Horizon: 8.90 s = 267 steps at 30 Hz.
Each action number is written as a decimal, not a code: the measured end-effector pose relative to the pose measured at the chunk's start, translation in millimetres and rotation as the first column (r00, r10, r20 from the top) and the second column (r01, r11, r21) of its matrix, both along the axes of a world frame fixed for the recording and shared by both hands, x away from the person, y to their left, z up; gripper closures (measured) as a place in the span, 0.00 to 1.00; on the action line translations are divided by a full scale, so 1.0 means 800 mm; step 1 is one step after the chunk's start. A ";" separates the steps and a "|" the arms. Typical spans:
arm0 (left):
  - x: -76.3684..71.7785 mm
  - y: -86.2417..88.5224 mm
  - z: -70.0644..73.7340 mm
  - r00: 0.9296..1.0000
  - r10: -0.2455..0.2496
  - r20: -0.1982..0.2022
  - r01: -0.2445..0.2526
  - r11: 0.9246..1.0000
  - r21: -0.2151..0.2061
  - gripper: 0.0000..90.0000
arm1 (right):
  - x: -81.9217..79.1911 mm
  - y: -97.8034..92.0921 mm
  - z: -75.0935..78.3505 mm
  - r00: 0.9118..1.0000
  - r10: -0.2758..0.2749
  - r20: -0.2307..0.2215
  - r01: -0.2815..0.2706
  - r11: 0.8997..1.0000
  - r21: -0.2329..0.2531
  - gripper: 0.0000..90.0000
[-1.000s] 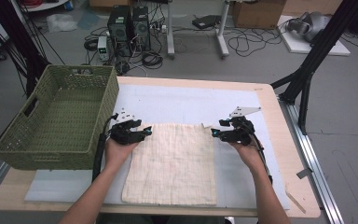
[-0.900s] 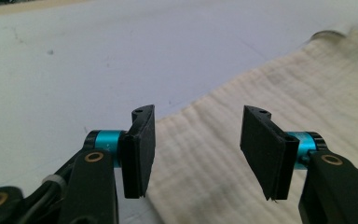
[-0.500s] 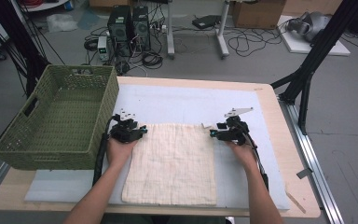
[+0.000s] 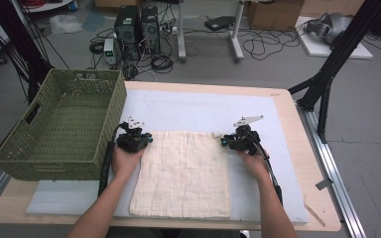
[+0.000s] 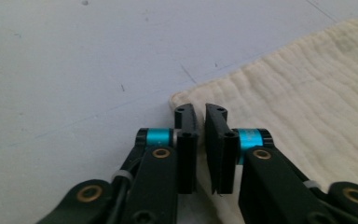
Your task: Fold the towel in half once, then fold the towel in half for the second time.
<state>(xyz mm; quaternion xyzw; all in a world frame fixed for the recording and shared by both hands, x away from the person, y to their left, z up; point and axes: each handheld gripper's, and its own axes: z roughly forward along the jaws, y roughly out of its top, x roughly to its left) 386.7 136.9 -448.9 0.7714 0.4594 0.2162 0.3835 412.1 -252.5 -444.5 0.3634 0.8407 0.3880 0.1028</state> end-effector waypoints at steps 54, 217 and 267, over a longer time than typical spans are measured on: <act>-0.204 0.046 0.035 0.946 -0.282 0.158 0.290 0.956 -0.032 0.98 | -0.178 -0.022 0.045 0.944 0.322 0.066 -0.328 0.938 0.112 0.96; -0.144 0.039 0.028 0.937 -0.297 0.186 0.327 0.931 -0.161 0.42 | -0.170 -0.027 0.031 0.983 0.127 0.136 -0.149 0.975 0.164 0.24; -0.128 0.014 0.040 0.925 -0.336 0.176 0.354 0.931 -0.083 0.42 | -0.152 -0.022 0.033 0.985 0.145 0.092 -0.156 0.979 0.129 0.13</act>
